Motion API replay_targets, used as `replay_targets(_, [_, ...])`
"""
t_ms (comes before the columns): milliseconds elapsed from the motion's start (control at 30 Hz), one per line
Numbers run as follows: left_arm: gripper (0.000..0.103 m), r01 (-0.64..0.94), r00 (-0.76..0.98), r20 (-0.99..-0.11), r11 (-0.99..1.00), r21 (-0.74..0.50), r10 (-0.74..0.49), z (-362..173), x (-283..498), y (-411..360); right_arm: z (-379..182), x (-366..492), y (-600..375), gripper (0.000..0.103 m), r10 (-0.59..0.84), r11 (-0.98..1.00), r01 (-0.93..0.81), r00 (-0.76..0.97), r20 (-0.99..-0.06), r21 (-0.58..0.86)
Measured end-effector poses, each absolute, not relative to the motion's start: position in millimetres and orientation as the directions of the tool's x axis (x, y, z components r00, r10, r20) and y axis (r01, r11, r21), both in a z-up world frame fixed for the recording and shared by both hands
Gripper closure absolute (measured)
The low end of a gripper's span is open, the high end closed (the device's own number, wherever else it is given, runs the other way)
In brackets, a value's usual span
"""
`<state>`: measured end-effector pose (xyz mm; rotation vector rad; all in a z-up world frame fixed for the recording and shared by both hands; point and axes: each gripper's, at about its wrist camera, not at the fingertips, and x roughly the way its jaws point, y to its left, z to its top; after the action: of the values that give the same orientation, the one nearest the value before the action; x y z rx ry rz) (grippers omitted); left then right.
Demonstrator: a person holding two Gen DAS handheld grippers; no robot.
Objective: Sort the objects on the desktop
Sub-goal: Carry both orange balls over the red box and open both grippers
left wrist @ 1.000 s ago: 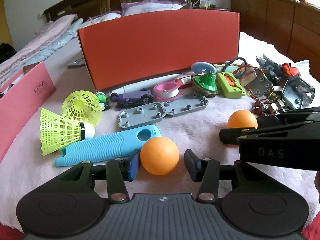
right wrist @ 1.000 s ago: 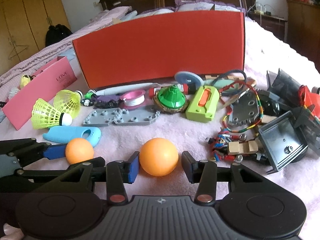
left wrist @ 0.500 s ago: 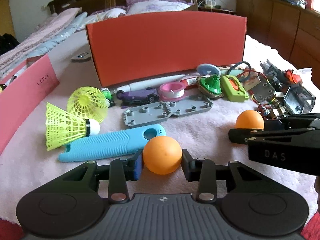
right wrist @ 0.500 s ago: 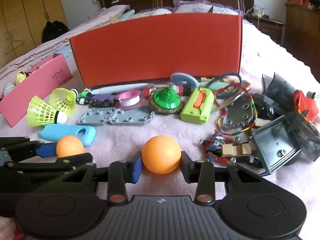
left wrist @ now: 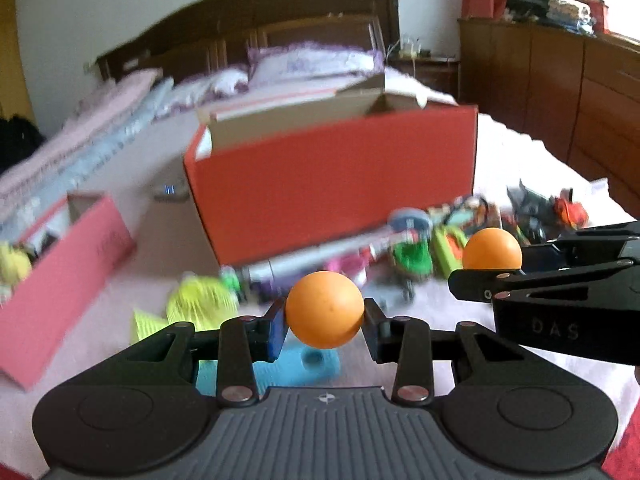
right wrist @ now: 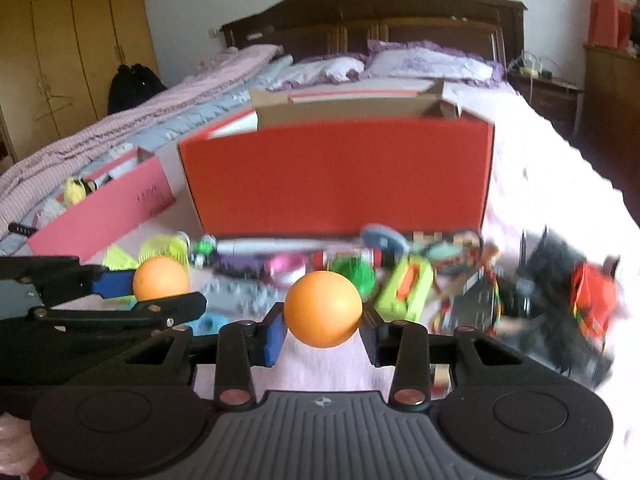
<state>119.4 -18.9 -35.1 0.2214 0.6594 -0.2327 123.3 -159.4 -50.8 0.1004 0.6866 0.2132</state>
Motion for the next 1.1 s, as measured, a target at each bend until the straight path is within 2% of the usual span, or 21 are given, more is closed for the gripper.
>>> replay_targets(200, [0.063,0.299,0.789,-0.589,0.947,0.117,-0.177,-3,163,-21,-16,159,-169,0.061,0.228,0.974,-0.177,0.787,-0.573,0.145])
replay_targets(433, [0.063,0.264,0.820,-0.554,0.955,0.136,-0.148,20,224,-30,21,217,-175,0.061,0.200,0.980,-0.177,0.829,-0.522,0.095])
replay_targets(633, [0.063,0.238,0.805,-0.580,0.963,0.123,-0.125,25,274,-37,36,279,-181,0.061,0.176,0.984,-0.138,0.834,-0.523,0.111])
replay_targets(733, [0.054,0.232,0.801,-0.588,0.963,0.134,-0.111,25,286,-43,35,305,-179,0.061,0.164,0.986,-0.126,0.828,-0.536,0.107])
replay_targets(867, [0.044,0.243,0.805,-0.582,0.958,0.149,-0.114,25,286,-49,33,317,-174,0.048,0.138,0.990,-0.106,0.841,-0.523,0.092])
replay_targets(1000, [0.038,0.258,0.808,-0.577,0.953,0.161,-0.121,23,273,-53,29,303,-175,0.048,0.145,0.989,-0.111,0.847,-0.511,0.097])
replay_targets(1100, [0.024,0.274,0.805,-0.577,0.948,0.160,-0.136,21,261,-55,26,282,-179,0.047,0.144,0.989,-0.104,0.855,-0.499,0.108])
